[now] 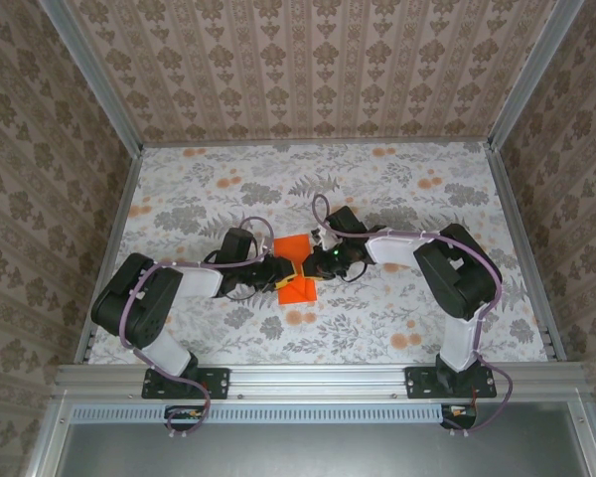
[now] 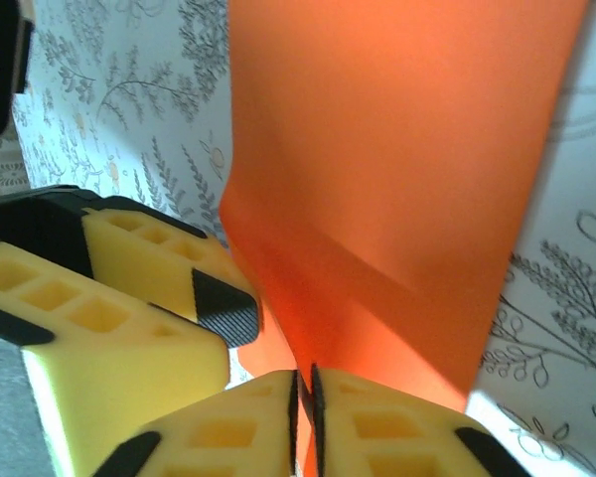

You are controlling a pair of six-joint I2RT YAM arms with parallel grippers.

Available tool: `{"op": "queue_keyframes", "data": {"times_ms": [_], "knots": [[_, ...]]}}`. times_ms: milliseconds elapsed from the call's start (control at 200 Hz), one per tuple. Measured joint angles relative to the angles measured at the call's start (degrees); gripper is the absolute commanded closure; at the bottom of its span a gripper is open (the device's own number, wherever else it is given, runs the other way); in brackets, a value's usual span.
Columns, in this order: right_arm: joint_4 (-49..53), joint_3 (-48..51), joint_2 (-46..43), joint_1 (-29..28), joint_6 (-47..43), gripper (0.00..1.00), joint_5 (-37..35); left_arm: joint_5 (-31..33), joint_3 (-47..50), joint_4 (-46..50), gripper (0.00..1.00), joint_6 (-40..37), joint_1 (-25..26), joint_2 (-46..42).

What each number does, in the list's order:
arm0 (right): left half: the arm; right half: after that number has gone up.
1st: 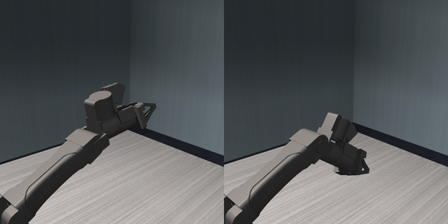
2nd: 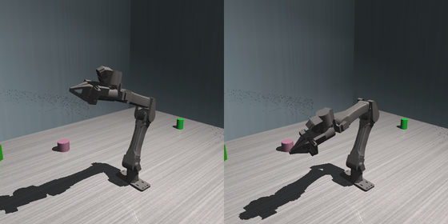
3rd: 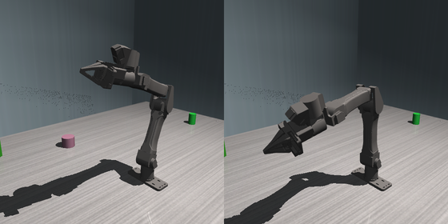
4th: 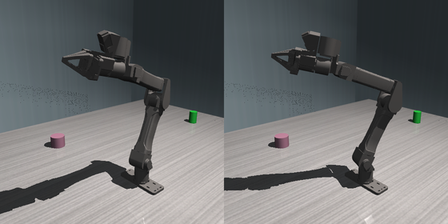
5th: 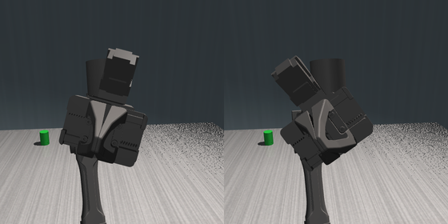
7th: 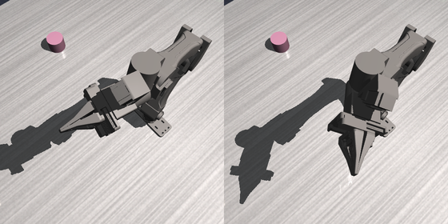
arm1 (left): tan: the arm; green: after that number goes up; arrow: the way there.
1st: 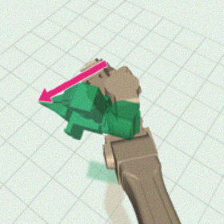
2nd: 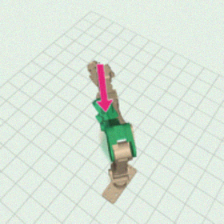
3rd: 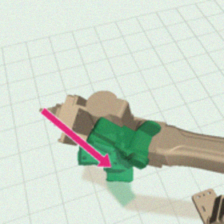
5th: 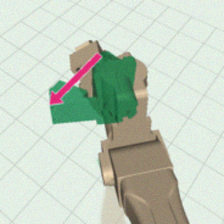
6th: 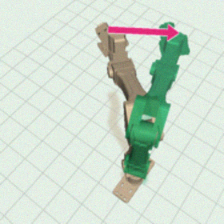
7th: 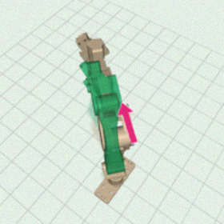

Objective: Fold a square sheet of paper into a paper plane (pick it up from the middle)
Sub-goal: Fold the triangle a second time at the center of the table.

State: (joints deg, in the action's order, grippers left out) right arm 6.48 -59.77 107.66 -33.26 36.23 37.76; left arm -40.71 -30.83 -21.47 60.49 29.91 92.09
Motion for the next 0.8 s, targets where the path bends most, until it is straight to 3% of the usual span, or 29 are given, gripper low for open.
{"op": "queue_keyframes", "data": {"times_ms": [265, 795], "knots": [[0.3, -1.2, 0.1, 0.5, -1.3, 0.97, -1.2, 0.0, 0.0, 0.0, 0.70, 0.0, 0.0, 0.0], [3.1, -3.1, 1.6, 1.0, -4.9, 0.98, -5.0, -0.1, -2.3, 0.5, 0.70, -0.1, 1.2, 0.0]]}}
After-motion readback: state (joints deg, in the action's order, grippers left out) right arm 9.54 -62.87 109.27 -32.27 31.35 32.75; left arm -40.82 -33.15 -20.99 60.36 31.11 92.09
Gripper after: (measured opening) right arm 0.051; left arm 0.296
